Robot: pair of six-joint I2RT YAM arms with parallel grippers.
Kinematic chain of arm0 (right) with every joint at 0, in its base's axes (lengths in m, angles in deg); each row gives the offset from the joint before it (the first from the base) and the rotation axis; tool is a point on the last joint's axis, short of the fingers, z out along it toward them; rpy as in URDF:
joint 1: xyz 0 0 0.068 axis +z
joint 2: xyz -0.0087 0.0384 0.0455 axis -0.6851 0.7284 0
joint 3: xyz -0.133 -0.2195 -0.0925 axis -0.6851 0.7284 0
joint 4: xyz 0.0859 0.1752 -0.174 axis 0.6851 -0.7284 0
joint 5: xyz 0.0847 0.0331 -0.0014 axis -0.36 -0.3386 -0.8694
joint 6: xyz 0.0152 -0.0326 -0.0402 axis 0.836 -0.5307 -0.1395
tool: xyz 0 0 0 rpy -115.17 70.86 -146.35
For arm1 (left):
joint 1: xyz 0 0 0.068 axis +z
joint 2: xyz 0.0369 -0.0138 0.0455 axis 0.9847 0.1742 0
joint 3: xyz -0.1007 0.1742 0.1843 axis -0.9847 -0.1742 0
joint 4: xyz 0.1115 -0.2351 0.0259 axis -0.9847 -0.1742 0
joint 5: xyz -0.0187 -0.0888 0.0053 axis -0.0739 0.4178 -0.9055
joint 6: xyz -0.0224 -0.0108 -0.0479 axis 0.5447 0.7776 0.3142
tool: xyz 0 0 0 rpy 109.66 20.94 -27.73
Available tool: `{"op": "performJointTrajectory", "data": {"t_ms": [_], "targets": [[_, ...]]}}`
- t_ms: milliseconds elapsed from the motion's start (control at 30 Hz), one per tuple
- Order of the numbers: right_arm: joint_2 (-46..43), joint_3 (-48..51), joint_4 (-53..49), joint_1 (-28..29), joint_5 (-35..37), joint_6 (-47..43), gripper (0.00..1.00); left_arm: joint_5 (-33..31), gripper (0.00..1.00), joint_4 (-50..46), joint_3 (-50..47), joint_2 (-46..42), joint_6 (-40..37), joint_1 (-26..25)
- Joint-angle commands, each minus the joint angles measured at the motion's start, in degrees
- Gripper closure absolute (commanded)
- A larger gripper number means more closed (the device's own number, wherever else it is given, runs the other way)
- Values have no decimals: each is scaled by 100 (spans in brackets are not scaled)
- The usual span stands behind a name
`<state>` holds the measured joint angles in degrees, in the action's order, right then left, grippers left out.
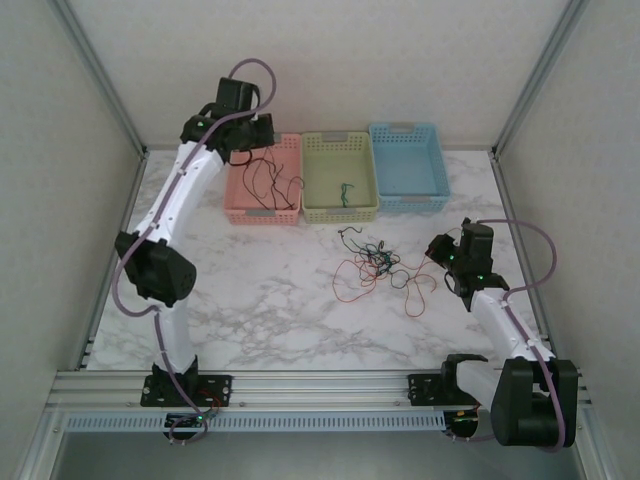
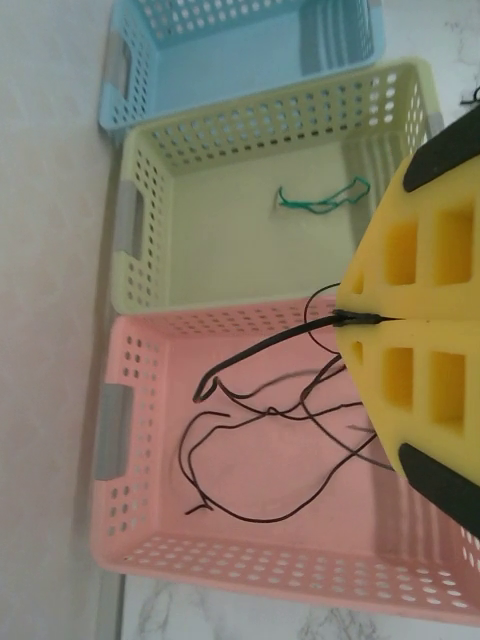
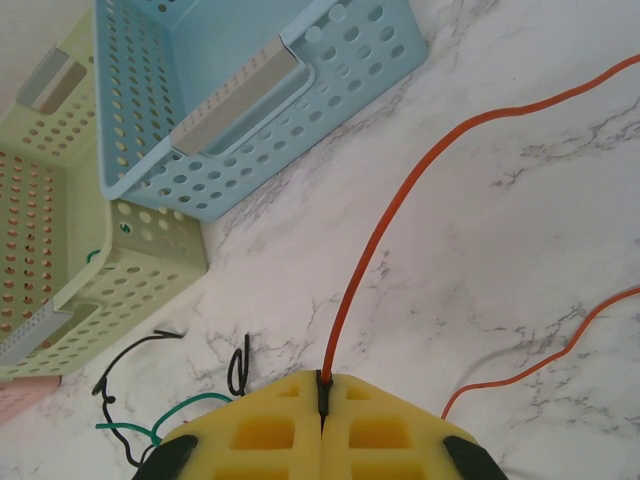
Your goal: Untangle the cables
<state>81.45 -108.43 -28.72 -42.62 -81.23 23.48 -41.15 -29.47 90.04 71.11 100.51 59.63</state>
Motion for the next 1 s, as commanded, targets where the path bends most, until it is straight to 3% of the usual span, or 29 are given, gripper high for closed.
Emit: {"op": "performJointTrajectory", "data": {"t_ms": [0, 233, 600, 967], "targets": [[-66, 73, -91, -12, -65, -115, 100, 14, 100, -46, 115, 231, -99, 104], [-12, 76, -64, -11, -89, -117, 100, -75, 100, 318, -633, 278, 101, 290], [55, 64, -37, -10, -117, -89, 100, -693, 100, 761, -1531, -411, 530, 704], [84, 66, -19, -11, -146, -77, 100, 413, 100, 642, -1235, 108, 447, 548]]}}
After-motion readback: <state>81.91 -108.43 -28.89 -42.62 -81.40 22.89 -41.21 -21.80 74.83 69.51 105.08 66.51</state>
